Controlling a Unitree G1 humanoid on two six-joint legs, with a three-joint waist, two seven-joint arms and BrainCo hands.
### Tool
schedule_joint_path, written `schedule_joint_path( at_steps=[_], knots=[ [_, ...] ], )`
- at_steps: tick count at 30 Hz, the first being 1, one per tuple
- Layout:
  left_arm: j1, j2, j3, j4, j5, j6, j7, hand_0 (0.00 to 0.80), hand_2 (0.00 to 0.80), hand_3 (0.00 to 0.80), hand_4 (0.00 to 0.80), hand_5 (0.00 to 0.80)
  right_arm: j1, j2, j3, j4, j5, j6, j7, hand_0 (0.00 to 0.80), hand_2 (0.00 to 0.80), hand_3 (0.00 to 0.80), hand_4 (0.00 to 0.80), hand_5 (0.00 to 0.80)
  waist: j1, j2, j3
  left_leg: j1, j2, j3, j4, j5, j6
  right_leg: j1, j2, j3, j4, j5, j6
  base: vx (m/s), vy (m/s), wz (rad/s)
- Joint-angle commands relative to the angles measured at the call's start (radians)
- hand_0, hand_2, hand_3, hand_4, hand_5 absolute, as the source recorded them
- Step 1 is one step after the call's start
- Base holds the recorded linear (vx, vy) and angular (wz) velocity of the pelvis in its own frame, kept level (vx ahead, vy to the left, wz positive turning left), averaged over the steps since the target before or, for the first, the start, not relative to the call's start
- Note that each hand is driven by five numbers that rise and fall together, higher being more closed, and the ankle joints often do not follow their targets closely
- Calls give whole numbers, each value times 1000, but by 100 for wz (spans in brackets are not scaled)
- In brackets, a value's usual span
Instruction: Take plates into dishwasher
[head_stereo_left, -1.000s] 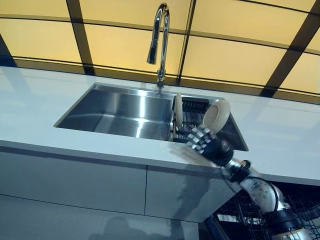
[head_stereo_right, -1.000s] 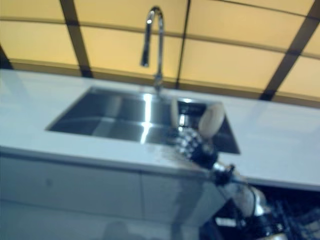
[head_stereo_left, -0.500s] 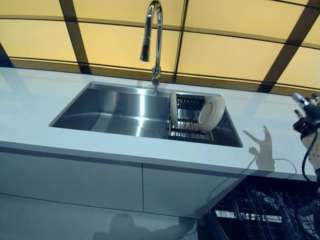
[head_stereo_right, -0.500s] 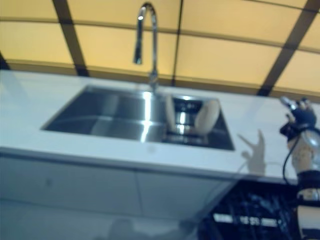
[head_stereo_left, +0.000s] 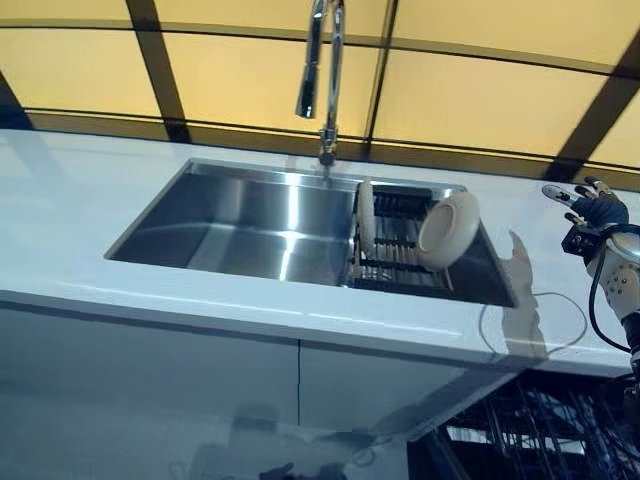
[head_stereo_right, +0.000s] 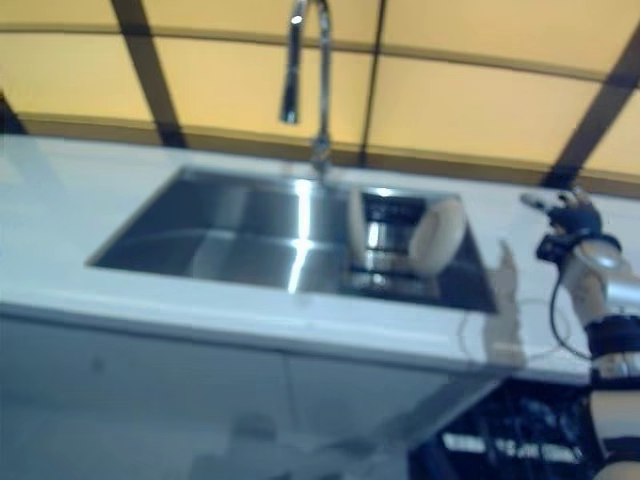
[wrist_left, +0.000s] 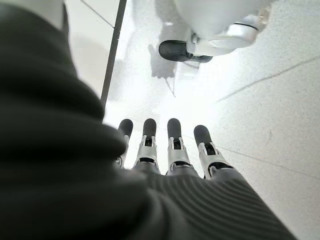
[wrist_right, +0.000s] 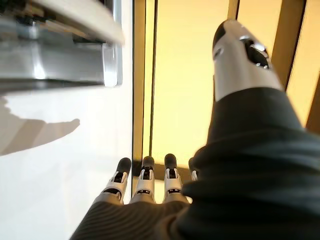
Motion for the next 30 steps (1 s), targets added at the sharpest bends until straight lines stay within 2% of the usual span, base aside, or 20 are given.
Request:
schedule_joint_path(
  at_steps=[1,3,5,7,8,9,10,12,14,16,17,20,24,30],
  knots=[
    [-10,22,-36,32,4,-17,10,0,0,0,0,0,-100,-26,54,7,-28,-25,13,0,0,0,0,0,55,-38,-52,-7,4,-35,-39,-48,-32,71,0,53,48,-90,20,75,44,25],
    [1,15,-41,34,9,-33,11,0,0,0,0,0,-104,-13,63,2,-50,-25,7,0,0,0,0,0,61,-36,-52,1,-5,-55,-39,-48,-27,68,-3,57,40,-79,24,107,102,12],
    [-3,11,-43,31,53,-46,-1,0,0,0,0,0,-112,-11,79,-10,-61,-6,3,0,0,0,0,0,59,-36,-48,-21,-20,-32,61,-97,-20,52,-18,82,40,-60,32,90,189,9],
    [-12,15,-59,16,57,-41,0,0,0,0,0,0,-123,1,96,-4,-73,-4,8,0,0,0,0,0,61,-24,-41,-2,-15,-18,36,-98,-1,25,-35,97,39,-36,47,31,202,4],
    [-12,15,-59,16,57,-41,0,0,0,0,0,0,-123,1,96,-4,-73,-4,8,0,0,0,0,0,61,-24,-41,-2,-15,-18,36,-98,-1,25,-35,97,39,-36,47,38,203,-18],
    [-20,19,-62,11,47,-34,13,0,0,0,0,0,-118,16,93,-5,-55,-4,10,0,0,0,0,0,55,-10,-34,21,-3,12,3,-92,7,3,-43,80,76,-47,57,79,188,-29],
    [-32,39,-64,6,39,-23,19,0,0,0,0,0,-95,39,79,-22,-56,1,6,0,0,0,0,0,45,-1,-32,25,-5,21,-21,-83,20,-18,-46,75,171,-58,72,92,227,-33],
    [-31,63,-69,-10,47,-16,27,0,0,0,0,0,-84,36,83,-45,-55,18,1,0,0,0,0,0,42,5,-27,28,-3,35,-39,-67,23,-95,-57,52,288,9,91,19,133,-39],
    [-33,82,-73,-13,43,-13,34,0,0,0,0,0,-91,33,83,-31,-60,9,5,0,0,0,0,0,41,24,-9,34,9,54,-39,-67,17,-148,-78,22,281,63,98,-65,87,-42],
    [-36,104,-62,-13,14,-9,29,0,0,0,0,0,-105,44,74,-20,-63,1,-31,0,0,0,0,0,44,40,17,47,19,90,-39,-79,10,-186,-97,-8,194,130,112,-98,48,-26],
    [-37,111,-52,-14,4,-7,27,0,0,0,0,0,-111,50,70,-15,-69,3,-43,0,0,0,0,0,48,45,26,51,24,104,-39,-87,11,-193,-93,-14,180,119,112,-79,-21,-38],
    [-30,116,-30,-4,4,0,24,0,0,0,0,0,-135,44,71,4,-56,29,-103,0,0,0,0,0,57,44,29,40,30,103,-39,-101,17,-175,-76,-10,132,82,106,-13,-103,-27],
    [-4,101,-21,24,28,-6,10,0,0,0,0,0,-143,27,78,35,-56,46,-104,0,0,0,0,0,60,25,5,33,36,105,-39,-105,12,-111,-61,-10,62,41,106,63,-155,-2],
    [25,57,-22,37,42,-30,6,0,0,0,0,0,-166,4,99,83,-24,59,-77,0,0,0,0,0,64,-1,-25,52,44,111,-39,-121,-8,-49,-53,-5,-11,27,99,109,-130,-2]
  ],
)
